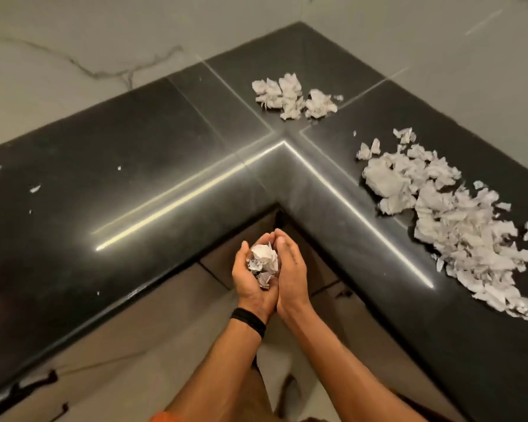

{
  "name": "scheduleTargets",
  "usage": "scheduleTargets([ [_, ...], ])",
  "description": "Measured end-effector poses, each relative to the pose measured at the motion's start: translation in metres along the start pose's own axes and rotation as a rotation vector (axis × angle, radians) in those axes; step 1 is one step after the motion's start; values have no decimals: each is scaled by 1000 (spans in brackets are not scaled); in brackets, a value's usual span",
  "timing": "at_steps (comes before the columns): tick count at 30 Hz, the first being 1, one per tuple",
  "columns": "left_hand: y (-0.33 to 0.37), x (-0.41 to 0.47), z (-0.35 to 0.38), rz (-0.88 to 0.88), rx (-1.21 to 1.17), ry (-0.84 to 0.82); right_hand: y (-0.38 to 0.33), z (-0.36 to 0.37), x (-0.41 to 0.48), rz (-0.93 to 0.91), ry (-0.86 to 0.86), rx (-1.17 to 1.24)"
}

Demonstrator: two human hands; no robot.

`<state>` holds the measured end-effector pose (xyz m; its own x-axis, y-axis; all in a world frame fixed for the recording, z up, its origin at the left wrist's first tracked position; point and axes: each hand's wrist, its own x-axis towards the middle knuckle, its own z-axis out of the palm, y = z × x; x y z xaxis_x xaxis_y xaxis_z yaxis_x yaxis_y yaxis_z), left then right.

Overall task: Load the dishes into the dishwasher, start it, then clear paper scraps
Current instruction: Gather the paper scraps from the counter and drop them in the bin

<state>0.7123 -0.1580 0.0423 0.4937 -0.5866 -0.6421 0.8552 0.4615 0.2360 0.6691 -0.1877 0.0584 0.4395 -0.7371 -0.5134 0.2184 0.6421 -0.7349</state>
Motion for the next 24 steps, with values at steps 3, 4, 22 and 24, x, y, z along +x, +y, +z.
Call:
scheduleTargets([
  [3,-17,-14,-53,-21,8,115,41,-35,-16,84,29,-78],
  [4,-22,-15,-68,-32,8,147,54,-45,-18,108,37,-98],
  [22,-95,228,-309,-41,143,281,319,-185,189,367,256,25],
  [24,-100,244,-324,-55,136,265,339,-196,204,384,268,63],
])
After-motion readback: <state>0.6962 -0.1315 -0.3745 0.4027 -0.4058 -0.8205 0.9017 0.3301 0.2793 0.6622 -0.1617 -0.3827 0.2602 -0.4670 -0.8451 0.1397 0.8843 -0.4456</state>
